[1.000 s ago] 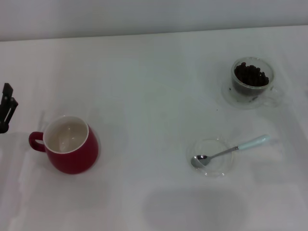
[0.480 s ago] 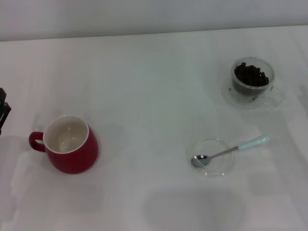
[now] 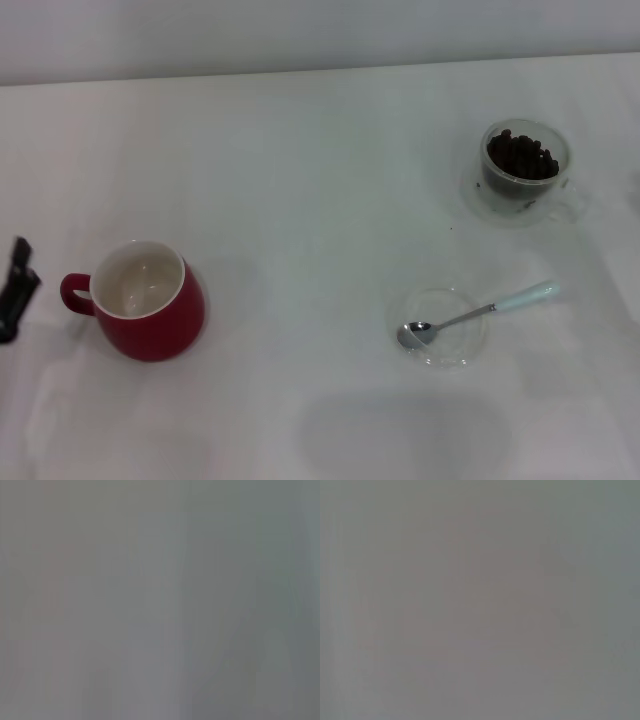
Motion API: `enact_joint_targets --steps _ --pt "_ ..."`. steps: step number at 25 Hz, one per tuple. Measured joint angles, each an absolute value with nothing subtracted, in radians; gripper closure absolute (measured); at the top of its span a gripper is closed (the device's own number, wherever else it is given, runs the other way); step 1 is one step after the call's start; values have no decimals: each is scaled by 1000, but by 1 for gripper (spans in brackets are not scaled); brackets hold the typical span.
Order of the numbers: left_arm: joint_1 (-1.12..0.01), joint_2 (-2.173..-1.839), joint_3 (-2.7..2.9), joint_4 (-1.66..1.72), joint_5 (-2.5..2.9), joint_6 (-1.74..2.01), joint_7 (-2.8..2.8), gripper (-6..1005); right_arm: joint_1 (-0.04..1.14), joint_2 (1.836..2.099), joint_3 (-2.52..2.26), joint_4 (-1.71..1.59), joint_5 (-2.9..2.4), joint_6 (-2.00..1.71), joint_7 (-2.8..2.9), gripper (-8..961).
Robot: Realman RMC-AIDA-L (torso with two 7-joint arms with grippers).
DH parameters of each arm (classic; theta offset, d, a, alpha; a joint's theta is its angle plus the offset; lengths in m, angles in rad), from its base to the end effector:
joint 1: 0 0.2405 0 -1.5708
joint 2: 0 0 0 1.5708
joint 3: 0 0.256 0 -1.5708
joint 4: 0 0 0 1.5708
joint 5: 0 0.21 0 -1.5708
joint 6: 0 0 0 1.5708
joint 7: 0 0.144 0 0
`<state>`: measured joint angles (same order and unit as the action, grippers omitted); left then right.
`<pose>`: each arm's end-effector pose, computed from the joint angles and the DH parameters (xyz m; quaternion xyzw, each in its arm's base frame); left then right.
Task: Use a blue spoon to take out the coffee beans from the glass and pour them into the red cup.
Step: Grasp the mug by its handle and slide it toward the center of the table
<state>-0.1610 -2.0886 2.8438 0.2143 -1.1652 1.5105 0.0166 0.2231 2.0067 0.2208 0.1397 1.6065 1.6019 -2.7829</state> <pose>-0.3388 0.2132 -0.0370 -0.7165 -0.1695 -0.3066 0.6032 0.3782 0.2350 0.0539 -0.5654 0.2413 0.4045 0.6772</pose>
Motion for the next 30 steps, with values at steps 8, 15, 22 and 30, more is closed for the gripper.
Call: enact_joint_targets --steps 8,15,22,30 --pt "-100 -2088 2844 218 -1080 1511 13 123 233 2006 243 119 1612 1556 -2780 83" --pt "-52 -2088 2844 220 -1040 1512 15 123 233 2008 256 120 1612 1550 -2780 83" --pt "-32 -2088 2843 213 -1044 1502 16 122 223 2008 254 128 1612 1549 -2779 83" --pt "-45 -2085 2834 178 -1058 1446 17 122 202 2008 249 151 1608 1549 -2779 83"
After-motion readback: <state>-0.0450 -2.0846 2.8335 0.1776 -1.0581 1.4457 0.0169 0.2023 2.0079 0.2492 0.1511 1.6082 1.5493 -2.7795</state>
